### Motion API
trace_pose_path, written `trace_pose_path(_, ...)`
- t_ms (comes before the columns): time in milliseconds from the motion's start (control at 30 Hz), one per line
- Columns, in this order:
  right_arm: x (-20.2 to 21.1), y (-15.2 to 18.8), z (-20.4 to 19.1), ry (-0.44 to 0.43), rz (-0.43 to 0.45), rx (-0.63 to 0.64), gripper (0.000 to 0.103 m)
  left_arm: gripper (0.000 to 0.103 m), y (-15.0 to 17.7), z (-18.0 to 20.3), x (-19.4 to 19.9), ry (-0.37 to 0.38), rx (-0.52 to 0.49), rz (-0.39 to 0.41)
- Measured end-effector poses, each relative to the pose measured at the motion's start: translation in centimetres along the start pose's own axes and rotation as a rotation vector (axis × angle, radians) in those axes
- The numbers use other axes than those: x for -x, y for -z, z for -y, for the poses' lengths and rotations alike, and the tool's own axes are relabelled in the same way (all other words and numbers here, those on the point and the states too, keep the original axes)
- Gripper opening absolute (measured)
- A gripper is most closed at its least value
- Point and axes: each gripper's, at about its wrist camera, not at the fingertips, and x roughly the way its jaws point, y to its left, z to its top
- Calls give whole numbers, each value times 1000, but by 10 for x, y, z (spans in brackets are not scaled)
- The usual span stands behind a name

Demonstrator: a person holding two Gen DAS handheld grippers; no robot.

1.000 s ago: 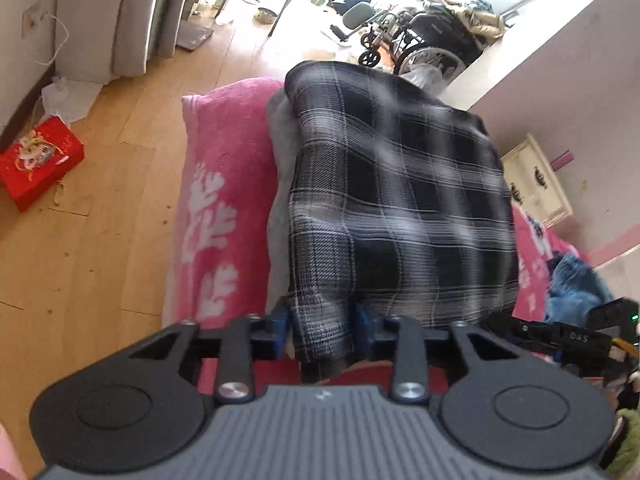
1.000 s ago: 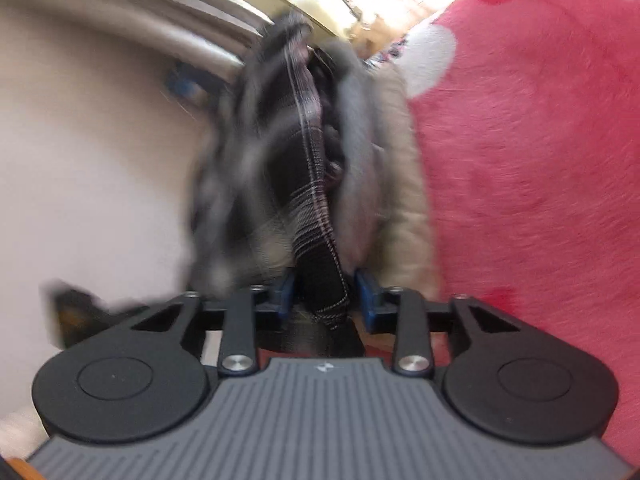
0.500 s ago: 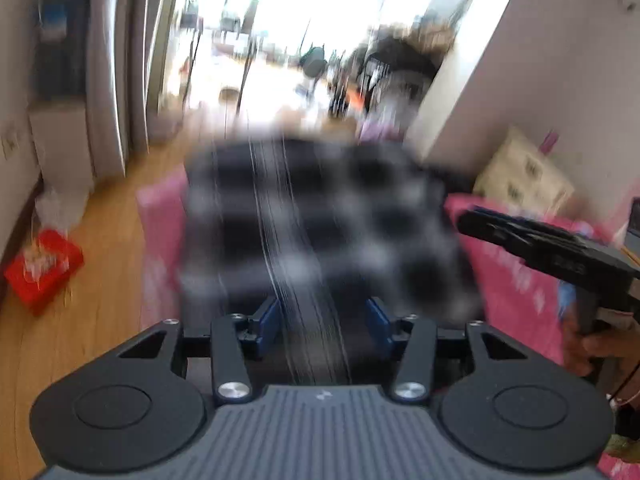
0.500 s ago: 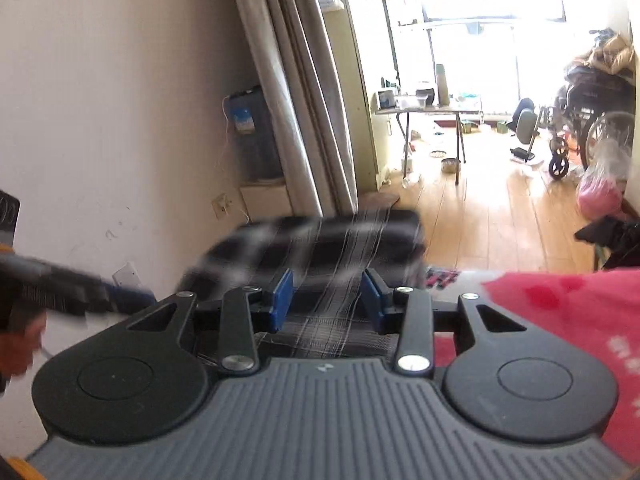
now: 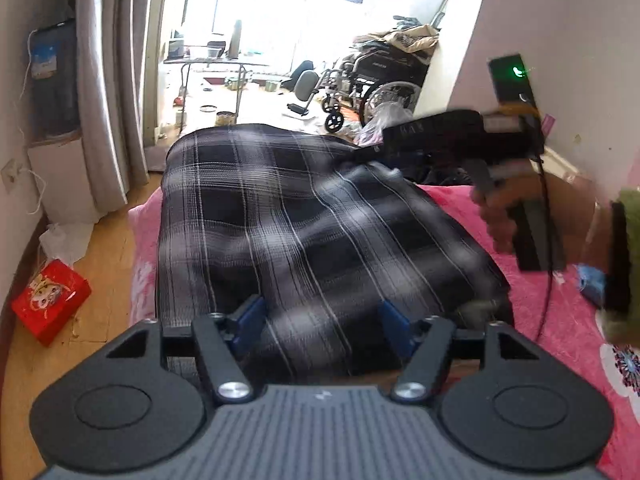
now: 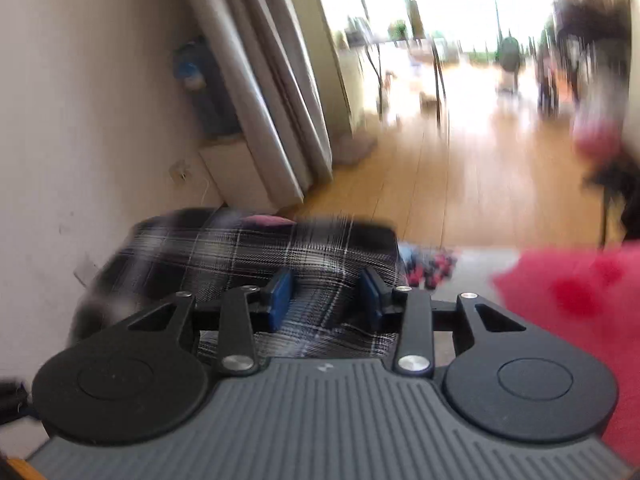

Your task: Fold clothes

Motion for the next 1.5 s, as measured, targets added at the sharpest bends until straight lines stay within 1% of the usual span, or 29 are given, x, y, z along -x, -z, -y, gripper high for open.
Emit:
trace_pose_path(33,8,-6,-2,-6,22,-10,33,69,1,0,0,0,0,-1)
trace_pose_path(67,16,-12,-4,-12,44,-20,33,69,3,0,0,3,1,0)
trace_pose_path(100,19,-18,-12,-35,49,-1,33,69,5,0,1,6,2,3)
trace_pose_path(233,17,-37,-68,-180,13,167,34,69,10,1,1,12,3,4)
trace_pose_path(267,9,-39,-82,-210,-10,213,34,69,12,0,1,15,6,4)
trace_pose_path(333,-26,-36,-106,-239,-70,265,34,69,12,-1,0,16,8,8)
trace_pose_path(367,-44,-33,-116,-243,-112,265,33,69,12,-2,0,17,10,9)
trace_pose_path(433,-74,-28,-120,-178,-180,257,30,69,12,-1,1,16,14,14)
trace_pose_path(467,-80,-30,-115,-163,-188,226,29,69,11,-2,1,21,20,14)
trace_pose_path(500,-75,-34,-105,-174,-171,159,28,69,9,-3,3,29,34,10)
trace_pose_path(567,-33,-42,-87,-204,-85,51,30,69,8,-6,8,46,72,6)
trace_pose_path(600,-1,-36,-82,-216,-38,33,30,69,7,-8,12,58,91,2)
trace_pose_path(633,36,-29,-77,-210,-4,26,30,69,6,-9,16,71,108,-3)
trace_pose_path(700,95,-15,-61,-147,4,-1,31,69,5,-10,30,91,142,-13)
trace_pose_path(733,129,-2,-56,-110,-20,-20,31,69,4,-9,39,94,151,-17)
trace_pose_path(800,196,29,-57,3,-107,-11,31,70,1,-7,59,95,158,-31)
trace_pose_path(833,226,46,-60,70,-168,3,31,70,-2,-5,69,94,157,-50)
trace_pose_path(900,270,68,-72,153,-285,-11,32,70,-12,-2,91,99,132,-101)
trace_pose_path(933,289,77,-77,185,-339,-25,32,70,-19,1,103,83,88,-120)
trace_pose_path(967,309,85,-82,218,-393,-39,32,70,-26,5,118,39,37,-127)
trace_pose_path(1033,333,83,-97,248,-433,-39,35,79,-41,13,150,-63,-16,-124)
trace_pose_path(1067,343,76,-102,250,-429,-34,40,81,-48,17,167,-99,-16,-119)
trace_pose_path(1100,354,67,-109,251,-403,-28,46,84,-55,23,183,-129,-6,-112)
trace_pose_path(1133,366,58,-118,247,-367,-20,55,87,-60,29,198,-151,17,-105)
trace_pose_path(1200,378,42,-126,240,-286,28,65,89,-71,42,223,-181,83,-89)
trace_pose_path(1233,382,33,-129,237,-244,57,73,89,-75,51,233,-197,111,-79)
trace_pose_path(1300,398,25,-127,204,-175,89,84,91,-82,73,251,-233,150,-55)
trace_pose_path(1433,425,16,-110,108,-77,94,89,96,-88,127,277,-301,217,-2)
trace_pose_path(1500,435,19,-95,74,-69,75,89,96,-83,156,290,-315,271,-2)
